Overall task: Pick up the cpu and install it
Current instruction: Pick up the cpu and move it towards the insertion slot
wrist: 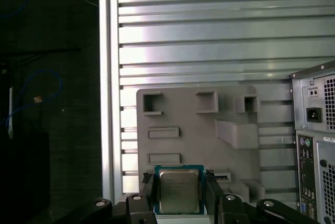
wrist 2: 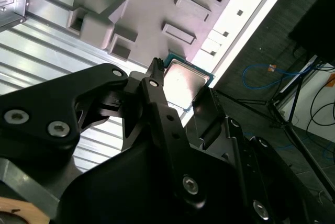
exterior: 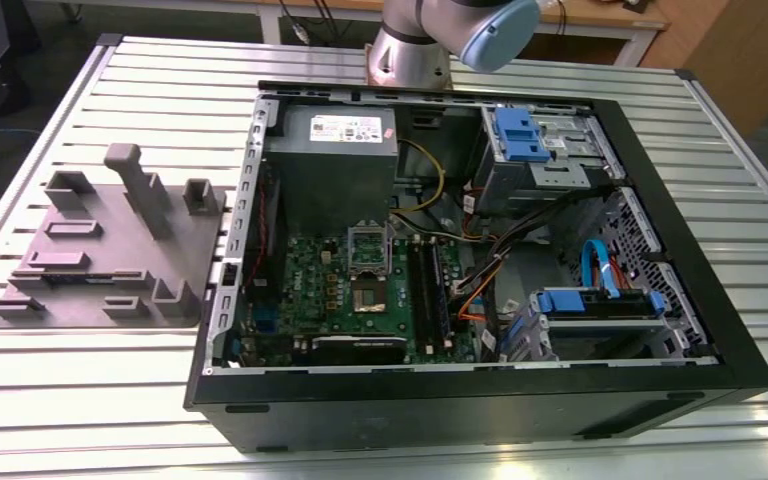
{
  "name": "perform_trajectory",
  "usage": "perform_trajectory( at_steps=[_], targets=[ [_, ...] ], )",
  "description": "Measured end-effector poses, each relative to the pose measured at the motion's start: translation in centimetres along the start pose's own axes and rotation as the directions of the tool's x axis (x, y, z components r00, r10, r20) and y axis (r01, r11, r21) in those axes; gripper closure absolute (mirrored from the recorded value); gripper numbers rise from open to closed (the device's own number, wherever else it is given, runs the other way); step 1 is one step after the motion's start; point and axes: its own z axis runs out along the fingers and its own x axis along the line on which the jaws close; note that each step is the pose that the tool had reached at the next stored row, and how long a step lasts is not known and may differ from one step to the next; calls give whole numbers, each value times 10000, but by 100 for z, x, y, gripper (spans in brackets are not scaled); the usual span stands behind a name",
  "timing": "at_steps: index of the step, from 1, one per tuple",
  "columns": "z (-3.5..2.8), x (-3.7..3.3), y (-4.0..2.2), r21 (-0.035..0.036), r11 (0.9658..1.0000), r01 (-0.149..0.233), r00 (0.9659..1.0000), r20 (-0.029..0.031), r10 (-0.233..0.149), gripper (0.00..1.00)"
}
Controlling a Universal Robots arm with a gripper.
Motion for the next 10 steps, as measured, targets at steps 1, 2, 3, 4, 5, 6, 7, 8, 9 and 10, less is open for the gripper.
perform_trajectory(
  at_steps=[1, 2, 3, 4, 5, 6, 7, 8, 9, 10],
  targets=[
    [-1, -3, 0, 0, 10000, 0, 10000, -1, 0, 53],
    [-1, -5, 0, 0, 10000, 0, 10000, -1, 0, 53],
    [-1, -7, 1, 0, 10000, 0, 10000, -1, 0, 53],
    [-1, -9, 1, 1, 10000, 0, 10000, -1, 0, 53],
    [-1, -11, 1, 0, 10000, 0, 10000, -1, 0, 53],
    [-1, -13, 1, 0, 10000, 0, 10000, -1, 0, 53],
    [-1, -15, 1, 0, 10000, 0, 10000, 0, 0, 53],
    [-1, -17, 1, 1, 10000, -1, 10000, -1, 1, 53],
    [-1, -19, 1, 0, 10000, 0, 10000, -1, 0, 53],
    [-1, -22, 1, 0, 10000, 0, 10000, -1, 0, 53]
  ],
)
